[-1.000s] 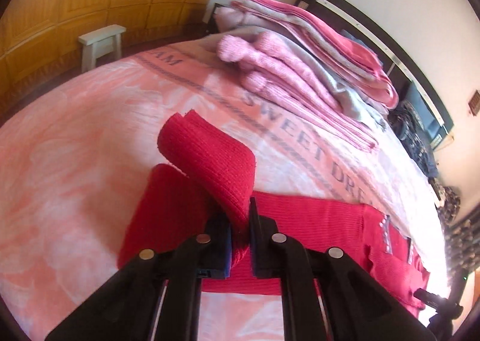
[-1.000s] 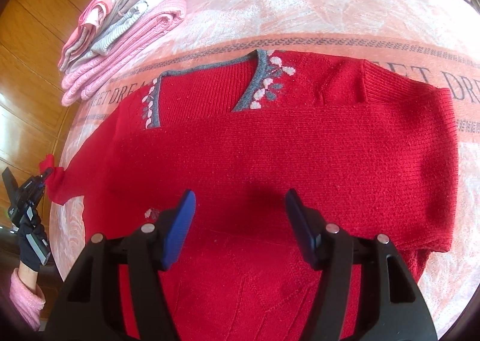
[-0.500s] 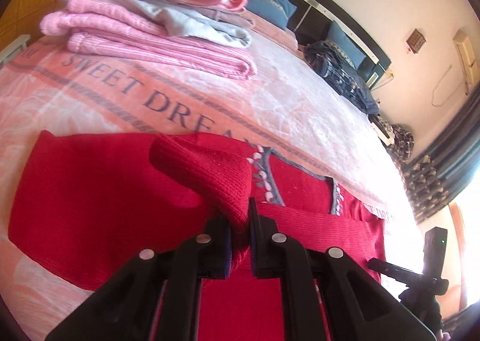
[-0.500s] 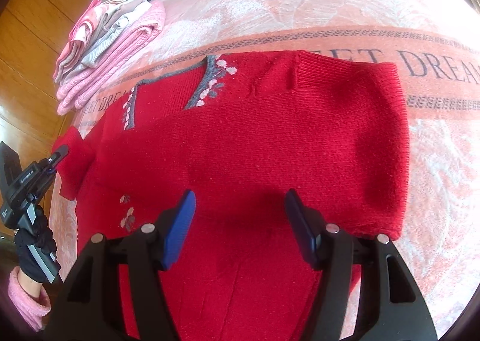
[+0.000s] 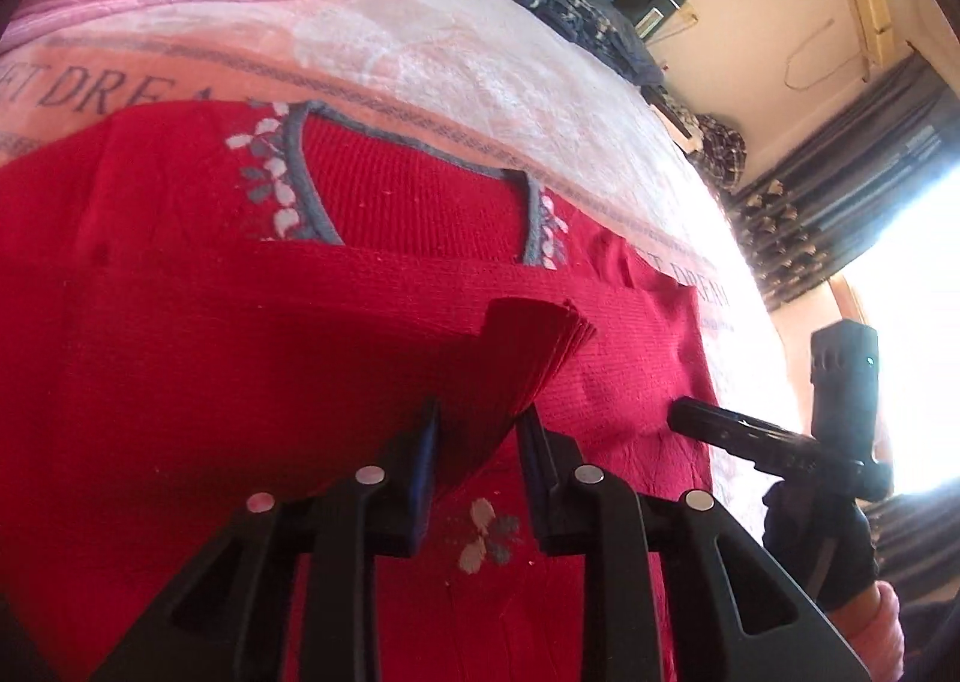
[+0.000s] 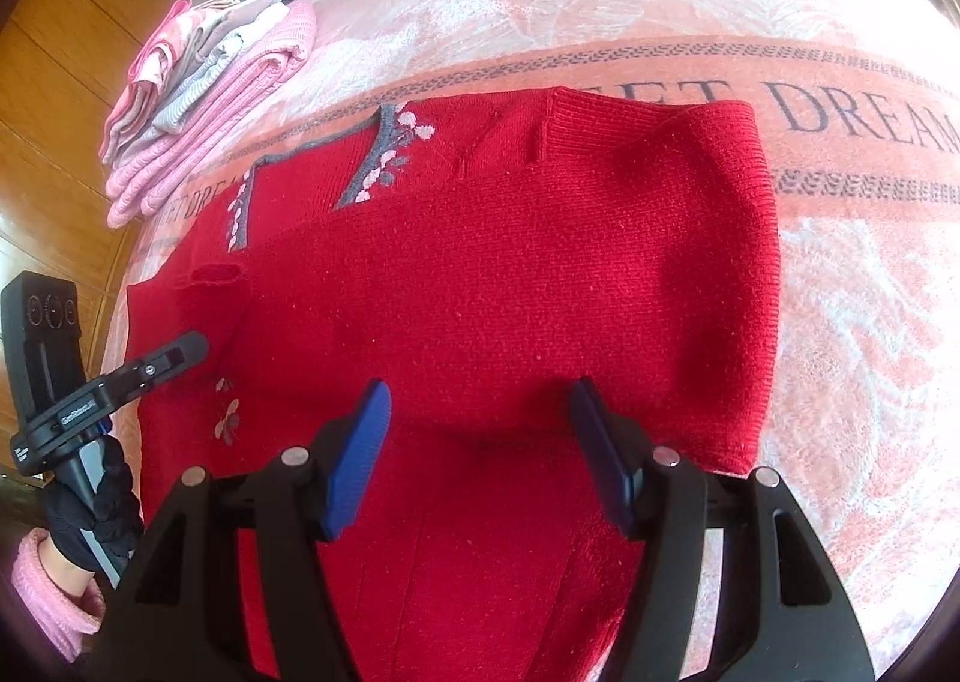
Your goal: Fold small clothes
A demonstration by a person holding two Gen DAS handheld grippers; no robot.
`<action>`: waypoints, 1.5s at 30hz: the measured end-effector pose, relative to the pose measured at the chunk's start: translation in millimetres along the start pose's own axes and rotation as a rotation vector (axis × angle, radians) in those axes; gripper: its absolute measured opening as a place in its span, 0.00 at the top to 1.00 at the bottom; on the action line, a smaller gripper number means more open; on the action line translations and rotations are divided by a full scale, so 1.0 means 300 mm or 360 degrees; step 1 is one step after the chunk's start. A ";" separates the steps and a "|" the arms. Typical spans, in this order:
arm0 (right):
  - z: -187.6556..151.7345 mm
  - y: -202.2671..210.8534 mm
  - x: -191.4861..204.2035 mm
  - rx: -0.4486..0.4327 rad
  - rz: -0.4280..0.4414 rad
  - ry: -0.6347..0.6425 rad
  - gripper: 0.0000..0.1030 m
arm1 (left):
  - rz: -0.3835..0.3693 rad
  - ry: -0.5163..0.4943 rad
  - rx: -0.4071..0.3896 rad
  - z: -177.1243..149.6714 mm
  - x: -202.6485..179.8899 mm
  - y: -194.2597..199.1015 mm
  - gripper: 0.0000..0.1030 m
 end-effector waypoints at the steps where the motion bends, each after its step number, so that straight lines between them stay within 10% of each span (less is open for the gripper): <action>1: 0.001 -0.003 0.000 0.0002 -0.0002 -0.0001 0.39 | -0.0069 -0.0034 -0.0004 0.001 -0.018 0.027 0.73; 6: 0.018 -0.019 0.008 0.0008 -0.0022 -0.0022 0.35 | -0.0311 -0.0103 -0.0145 0.040 -0.075 0.197 0.57; 11: 0.036 -0.016 0.037 -0.0004 -0.0012 -0.0036 0.35 | -0.0072 0.0011 -0.0119 0.047 0.046 0.172 0.54; 16: 0.054 -0.016 0.103 0.0003 0.0050 -0.0008 0.35 | 0.0118 -0.0050 0.0178 -0.069 0.114 0.017 0.55; 22: 0.046 -0.045 0.231 0.0087 0.0199 0.0058 0.38 | 0.0096 -0.0040 0.0011 -0.029 0.112 0.132 0.54; 28: 0.051 -0.093 0.330 0.0155 0.0248 0.0118 0.46 | 0.0333 0.0164 -0.0291 0.043 0.284 0.352 0.52; 34: 0.067 -0.163 0.374 0.0192 0.0221 0.0106 0.59 | 0.0556 0.0317 -0.0288 0.010 0.502 0.412 0.52; 36: 0.073 -0.170 0.397 0.0181 0.0228 0.0128 0.85 | 0.0612 0.0356 -0.0241 -0.007 0.554 0.401 0.52; 45: 0.125 -0.023 0.420 -0.0005 0.0314 0.0186 0.97 | 0.0574 0.0418 -0.0369 -0.004 0.587 0.469 0.48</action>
Point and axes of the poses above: each gripper's, at about its wrist camera, not at the fingertips, and y roughly against the way its jaws point, x to its left, z to its top, the point moved 6 cm from there along -y, roughly the way its jaws point, and after that the axes turned 7 degrees about x, right-handed, at the moved point
